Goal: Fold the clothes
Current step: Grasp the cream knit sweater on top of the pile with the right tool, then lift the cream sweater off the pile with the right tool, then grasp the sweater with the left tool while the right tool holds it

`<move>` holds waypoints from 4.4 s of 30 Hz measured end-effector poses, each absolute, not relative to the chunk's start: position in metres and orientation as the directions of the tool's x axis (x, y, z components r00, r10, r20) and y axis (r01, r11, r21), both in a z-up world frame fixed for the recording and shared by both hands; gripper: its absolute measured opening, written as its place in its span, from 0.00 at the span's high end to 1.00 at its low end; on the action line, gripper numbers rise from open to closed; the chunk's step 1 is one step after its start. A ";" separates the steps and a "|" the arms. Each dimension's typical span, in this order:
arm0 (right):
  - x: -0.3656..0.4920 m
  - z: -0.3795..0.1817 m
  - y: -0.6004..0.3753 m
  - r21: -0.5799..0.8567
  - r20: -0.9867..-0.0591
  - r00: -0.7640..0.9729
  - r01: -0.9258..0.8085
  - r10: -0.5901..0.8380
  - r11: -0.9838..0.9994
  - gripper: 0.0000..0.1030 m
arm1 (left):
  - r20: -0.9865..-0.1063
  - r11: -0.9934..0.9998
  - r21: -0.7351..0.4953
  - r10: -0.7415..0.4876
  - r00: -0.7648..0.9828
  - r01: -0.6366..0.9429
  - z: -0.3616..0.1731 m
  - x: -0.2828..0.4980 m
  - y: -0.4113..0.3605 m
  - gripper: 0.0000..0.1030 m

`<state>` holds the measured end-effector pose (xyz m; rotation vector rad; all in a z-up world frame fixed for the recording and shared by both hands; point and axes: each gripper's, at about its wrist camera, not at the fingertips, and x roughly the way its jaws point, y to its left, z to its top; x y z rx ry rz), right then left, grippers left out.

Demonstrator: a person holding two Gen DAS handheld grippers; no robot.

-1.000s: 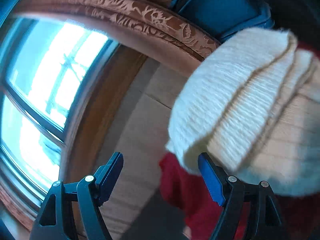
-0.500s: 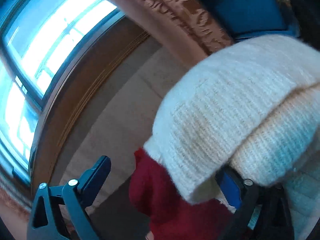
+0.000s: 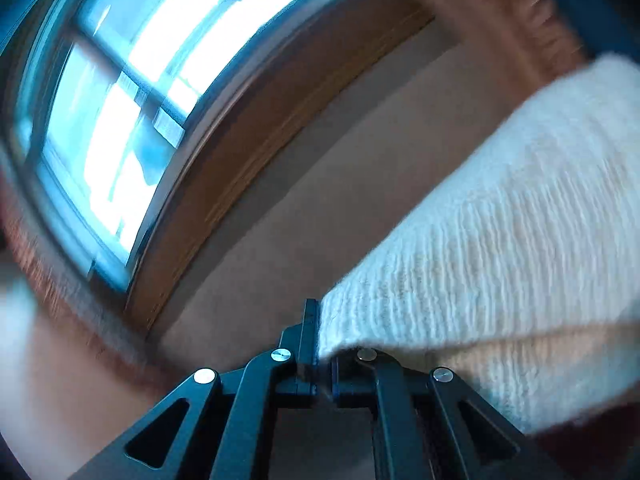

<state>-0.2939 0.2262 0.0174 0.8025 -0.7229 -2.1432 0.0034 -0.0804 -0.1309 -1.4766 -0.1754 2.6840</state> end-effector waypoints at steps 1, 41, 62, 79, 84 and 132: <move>-0.288 0.011 0.210 0.681 -0.345 -0.501 0.448 -0.794 -0.579 0.95 | -0.837 -0.990 -0.139 0.121 -0.534 -0.005 -0.130 0.003 -0.081 0.26; -0.233 -0.004 0.194 0.334 -0.593 -0.707 0.219 -0.385 -0.917 0.53 | -0.808 -0.925 -0.323 0.159 -0.568 0.201 -0.117 0.062 -0.176 0.29; -0.144 -0.100 0.053 0.723 -0.490 -0.152 0.479 -0.858 -0.498 0.82 | -0.729 -0.962 -0.272 0.229 -0.645 -0.035 -0.041 0.022 -0.151 0.40; -0.078 -0.086 0.031 0.542 -0.390 -0.293 0.694 -0.873 -0.474 0.00 | -0.839 -0.819 0.070 0.260 -0.478 -0.569 -0.024 -0.120 0.034 0.41; -0.078 -0.090 0.042 0.588 -0.293 -0.294 0.695 -0.910 -0.414 0.00 | -0.889 -0.781 0.141 0.170 -0.425 -0.608 -0.053 -0.142 0.055 0.50; -0.057 -0.052 0.063 0.673 -0.578 -0.246 0.396 -0.778 -0.625 0.00 | -0.766 -0.781 -0.479 0.149 -0.625 0.401 -0.088 0.173 -0.342 0.87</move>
